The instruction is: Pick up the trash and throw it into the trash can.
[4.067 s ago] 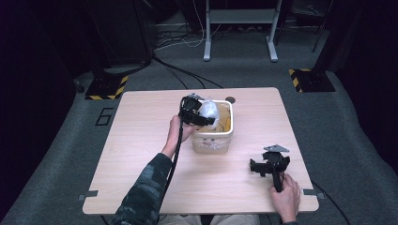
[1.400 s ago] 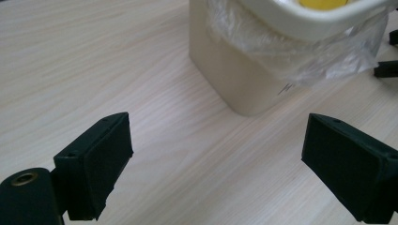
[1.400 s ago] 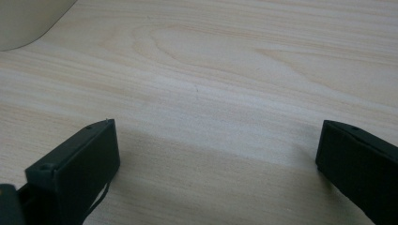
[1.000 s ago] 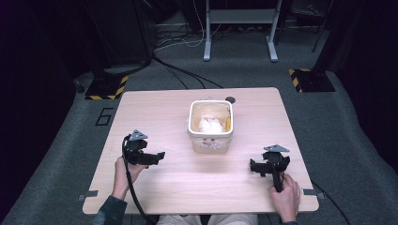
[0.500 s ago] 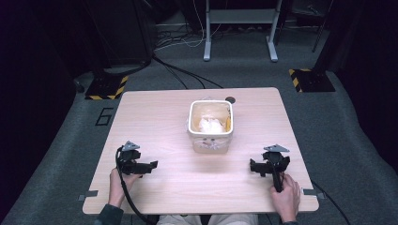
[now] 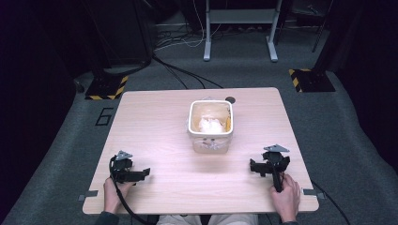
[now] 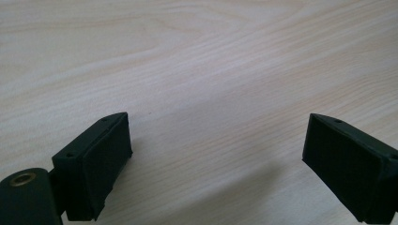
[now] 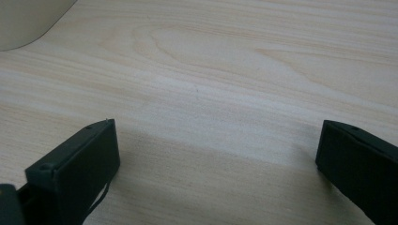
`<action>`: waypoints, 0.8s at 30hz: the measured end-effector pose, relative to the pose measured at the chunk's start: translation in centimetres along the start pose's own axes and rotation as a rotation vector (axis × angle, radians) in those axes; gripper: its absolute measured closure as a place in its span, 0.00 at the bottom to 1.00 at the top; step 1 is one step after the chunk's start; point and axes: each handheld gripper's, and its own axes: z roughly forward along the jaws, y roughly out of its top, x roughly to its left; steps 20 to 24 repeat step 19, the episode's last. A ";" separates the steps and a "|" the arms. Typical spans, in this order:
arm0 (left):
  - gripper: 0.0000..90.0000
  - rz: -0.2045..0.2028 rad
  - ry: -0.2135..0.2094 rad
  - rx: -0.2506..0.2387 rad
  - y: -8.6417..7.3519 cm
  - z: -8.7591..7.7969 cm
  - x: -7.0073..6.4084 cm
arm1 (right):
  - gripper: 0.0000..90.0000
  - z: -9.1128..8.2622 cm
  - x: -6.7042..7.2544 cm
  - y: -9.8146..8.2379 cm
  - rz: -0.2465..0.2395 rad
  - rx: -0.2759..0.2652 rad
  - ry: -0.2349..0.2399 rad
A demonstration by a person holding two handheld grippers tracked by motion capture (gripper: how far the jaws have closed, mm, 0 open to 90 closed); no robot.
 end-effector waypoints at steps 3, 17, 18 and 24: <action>0.09 -0.004 0.010 -0.024 -0.4 -0.2 0.3 | 0.00 0.0 0.0 0.0 0.000 0.000 0.000; 0.08 0.064 0.127 -0.062 -1.2 0.2 0.0 | 0.00 0.0 0.0 0.0 0.001 -0.001 -0.001; 0.08 0.064 0.127 -0.062 -1.2 0.2 0.0 | 0.00 0.0 0.0 0.0 0.000 -0.001 -0.001; 0.08 0.064 0.128 -0.062 -1.2 0.2 0.0 | 0.00 0.0 0.0 0.0 0.000 -0.001 -0.001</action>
